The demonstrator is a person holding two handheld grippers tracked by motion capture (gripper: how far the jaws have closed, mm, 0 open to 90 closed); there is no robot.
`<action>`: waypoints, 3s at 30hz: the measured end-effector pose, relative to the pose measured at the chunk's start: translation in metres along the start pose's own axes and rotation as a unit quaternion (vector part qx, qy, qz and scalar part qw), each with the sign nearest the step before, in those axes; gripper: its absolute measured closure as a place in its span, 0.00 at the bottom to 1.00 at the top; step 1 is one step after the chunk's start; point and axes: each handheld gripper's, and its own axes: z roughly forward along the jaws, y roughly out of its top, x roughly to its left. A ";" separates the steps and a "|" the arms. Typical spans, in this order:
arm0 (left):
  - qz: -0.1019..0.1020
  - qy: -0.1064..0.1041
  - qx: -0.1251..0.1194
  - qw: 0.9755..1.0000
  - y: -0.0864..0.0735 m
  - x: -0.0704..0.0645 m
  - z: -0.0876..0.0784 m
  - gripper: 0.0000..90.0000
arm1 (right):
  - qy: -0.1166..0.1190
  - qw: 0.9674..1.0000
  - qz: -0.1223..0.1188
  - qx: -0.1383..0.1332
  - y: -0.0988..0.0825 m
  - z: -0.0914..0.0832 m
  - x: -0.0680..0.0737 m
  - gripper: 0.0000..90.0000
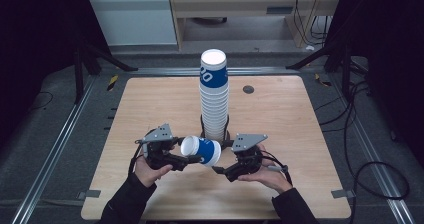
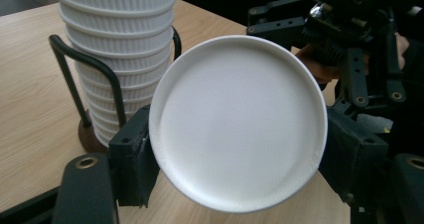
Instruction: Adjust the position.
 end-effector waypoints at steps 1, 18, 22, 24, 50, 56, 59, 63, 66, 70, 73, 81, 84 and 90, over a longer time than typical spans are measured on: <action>0.000 -0.001 -0.002 1.000 0.000 0.000 0.000 0.29 | 0.003 1.000 0.002 -0.001 0.000 0.001 0.000 0.11; 0.017 -0.044 0.003 0.999 0.003 -0.014 0.013 0.29 | 0.042 0.999 0.006 -0.008 0.000 0.016 0.003 0.10; 0.019 -0.045 0.007 0.999 0.003 -0.015 0.014 0.29 | 0.051 0.999 0.002 -0.007 0.000 0.018 0.004 0.13; 0.017 -0.045 0.010 0.999 0.002 -0.014 0.014 0.29 | 0.053 0.999 0.005 -0.004 0.000 0.018 0.004 0.14; 0.031 -0.016 0.074 0.997 -0.001 -0.008 0.009 0.15 | 0.022 0.999 -0.026 0.027 -0.002 0.004 -0.004 0.16; 0.035 -0.021 0.102 0.994 -0.004 -0.008 0.017 0.14 | 0.018 0.997 -0.049 0.060 -0.005 0.010 0.000 0.16; 0.038 -0.022 0.115 0.992 -0.006 -0.008 0.020 0.14 | 0.021 0.995 -0.059 0.077 -0.006 0.015 0.003 0.16; 0.045 -0.027 0.131 0.990 -0.007 -0.010 0.024 0.13 | 0.026 0.992 -0.071 0.097 -0.008 0.023 0.007 0.16; 0.046 -0.032 0.146 0.988 -0.009 -0.011 0.029 0.14 | 0.032 0.990 -0.082 0.107 -0.009 0.028 0.010 0.16; 0.046 -0.037 0.164 0.985 -0.011 -0.012 0.035 0.15 | 0.033 0.989 -0.086 0.115 -0.010 0.031 0.014 0.16; 0.045 -0.039 0.171 0.983 -0.014 -0.012 0.039 0.17 | 0.035 0.988 -0.091 0.117 -0.010 0.033 0.015 0.16; 0.050 -0.049 0.176 0.982 -0.015 -0.013 0.040 0.27 | 0.034 0.987 -0.095 0.128 -0.011 0.034 0.015 0.16; 0.052 -0.052 0.177 0.982 -0.015 -0.013 0.040 0.28 | 0.038 0.987 -0.093 0.128 -0.012 0.035 0.015 0.15; 0.054 -0.050 0.167 0.983 -0.014 -0.013 0.037 0.28 | 0.043 0.988 -0.081 0.123 -0.011 0.033 0.014 0.10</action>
